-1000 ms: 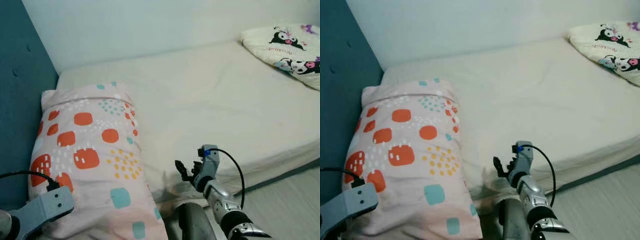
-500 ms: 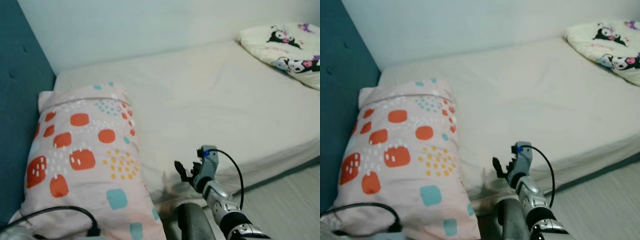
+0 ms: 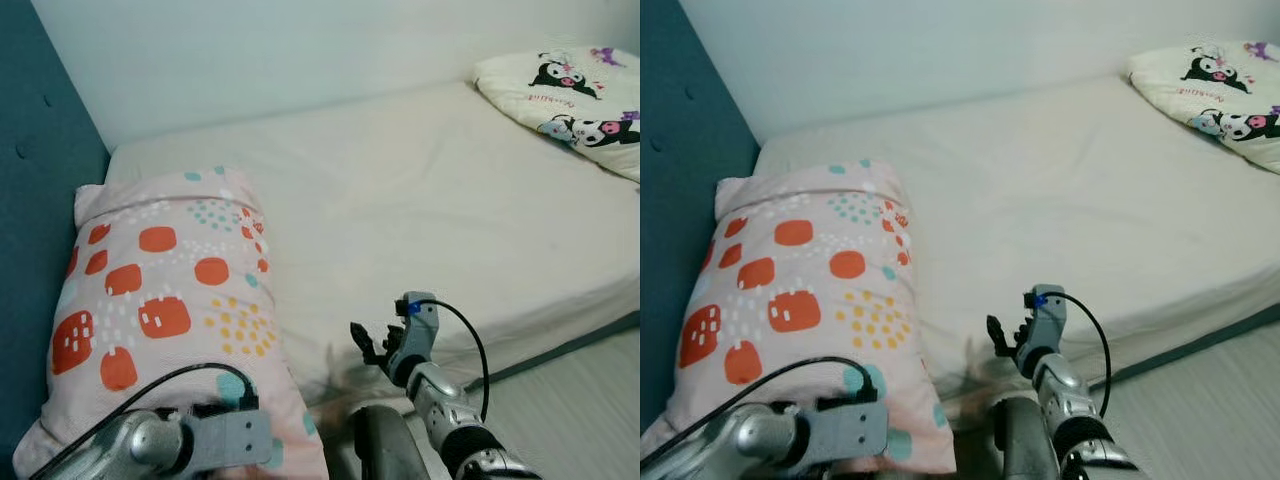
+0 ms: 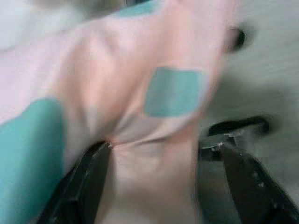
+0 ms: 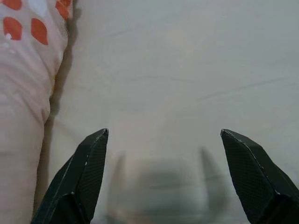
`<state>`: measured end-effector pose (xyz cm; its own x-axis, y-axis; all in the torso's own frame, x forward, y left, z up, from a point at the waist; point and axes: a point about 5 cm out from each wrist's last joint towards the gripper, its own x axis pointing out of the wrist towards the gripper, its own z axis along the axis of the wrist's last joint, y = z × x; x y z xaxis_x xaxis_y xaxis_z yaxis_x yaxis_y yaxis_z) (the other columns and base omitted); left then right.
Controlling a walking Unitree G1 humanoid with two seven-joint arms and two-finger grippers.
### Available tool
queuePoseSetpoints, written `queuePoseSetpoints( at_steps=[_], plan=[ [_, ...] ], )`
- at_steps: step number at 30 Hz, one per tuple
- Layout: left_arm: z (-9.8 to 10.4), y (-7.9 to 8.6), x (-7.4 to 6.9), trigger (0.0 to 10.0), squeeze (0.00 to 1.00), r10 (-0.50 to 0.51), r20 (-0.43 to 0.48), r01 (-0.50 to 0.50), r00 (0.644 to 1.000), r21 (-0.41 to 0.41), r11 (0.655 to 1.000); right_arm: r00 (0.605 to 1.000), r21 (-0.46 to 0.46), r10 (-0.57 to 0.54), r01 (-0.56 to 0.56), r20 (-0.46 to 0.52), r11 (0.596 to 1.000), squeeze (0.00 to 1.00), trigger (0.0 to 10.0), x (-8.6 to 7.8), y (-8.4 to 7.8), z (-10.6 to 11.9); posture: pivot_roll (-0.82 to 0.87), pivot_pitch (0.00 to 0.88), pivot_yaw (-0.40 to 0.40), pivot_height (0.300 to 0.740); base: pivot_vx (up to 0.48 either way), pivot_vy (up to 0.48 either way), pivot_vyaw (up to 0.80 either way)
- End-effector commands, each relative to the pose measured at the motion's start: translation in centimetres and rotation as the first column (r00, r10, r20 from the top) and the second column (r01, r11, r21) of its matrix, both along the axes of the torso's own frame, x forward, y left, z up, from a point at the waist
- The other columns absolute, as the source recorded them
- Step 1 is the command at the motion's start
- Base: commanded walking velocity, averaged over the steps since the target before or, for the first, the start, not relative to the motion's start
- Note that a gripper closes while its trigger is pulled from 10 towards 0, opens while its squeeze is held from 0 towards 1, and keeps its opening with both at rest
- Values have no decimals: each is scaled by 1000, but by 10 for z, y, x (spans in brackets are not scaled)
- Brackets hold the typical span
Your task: Clean up the room
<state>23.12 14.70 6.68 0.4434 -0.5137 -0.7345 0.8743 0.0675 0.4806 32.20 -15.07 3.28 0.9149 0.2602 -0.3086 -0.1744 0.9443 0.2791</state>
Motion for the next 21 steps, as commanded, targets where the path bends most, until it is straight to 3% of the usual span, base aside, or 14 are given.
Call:
queuePoseSetpoints(
  at_steps=[1, 2, 4, 6, 12, 13, 14, 16, 19, 21],
  plan=[
    [0, 3, 12, 10000, 0, -6, 108, -1, 994, 62, 998, 1000, 10, -6, 6, -10, 1000, 0, 10000, -2, 2, -3, -124, 115, 18, 595, 0, 0, 0],
    [-1, 3, 16, 10000, 0, -12, 128, 3, 992, 73, 997, 1000, 10, -7, 7, -10, 1000, 0, 10000, -2, 2, -3, -124, 115, 18, 595, 0, 0, 0],
    [-6, 6, 22, 10000, 0, -80, 176, 49, 981, 174, 984, 1000, 13, -8, 8, -10, 1000, 0, 10000, -2, 3, -3, -119, 119, 16, 595, 0, 0, 0],
    [-8, 8, 25, 10000, 0, -104, 191, 65, 976, 204, 977, 1000, 14, -8, 8, -10, 1000, 0, 10000, -2, 3, -3, -119, 119, 16, 595, 0, 0, 0],
    [-8, 7, 38, 10000, 0, -110, 261, 53, 959, 216, 975, 1000, 18, -6, 6, -7, 1000, 0, 10000, -2, 5, -2, -118, 122, 17, 595, 0, 0, 0],
    [0, 8, 56, 10000, 0, -61, 358, -12, 932, 196, 980, 1000, 22, -11, 11, -3, 1000, 0, 10000, -2, 4, -1, -122, 126, 19, 595, 0, 0, 0],
    [0, 8, 56, 10000, 0, -61, 358, -12, 932, 196, 980, 1000, 22, -11, 11, -3, 1000, 0, 10000, -2, 4, -1, -122, 126, 19, 595, 0, 0, 0],
    [12, 9, 76, 10000, 0, 38, 452, -107, 891, 128, 986, 1000, 23, -16, 16, 0, 1000, 0, 10000, -2, 3, -1, -125, 127, 20, 595, 0, 0, 0],
    [18, 7, 84, 10000, 0, 79, 486, -141, 870, 92, 986, 1000, 24, -17, 17, 1, 1000, 0, 10000, -2, 3, -1, -130, 127, 21, 595, 0, 0, 0],
    [30, 2, 97, 10000, 0, 131, 535, -173, 834, 30, 984, 1000, 25, -19, 19, 3, 1000, 0, 10000, -2, 2, -1, -135, 129, 21, 595, 0, 0, 0]
  ],
)
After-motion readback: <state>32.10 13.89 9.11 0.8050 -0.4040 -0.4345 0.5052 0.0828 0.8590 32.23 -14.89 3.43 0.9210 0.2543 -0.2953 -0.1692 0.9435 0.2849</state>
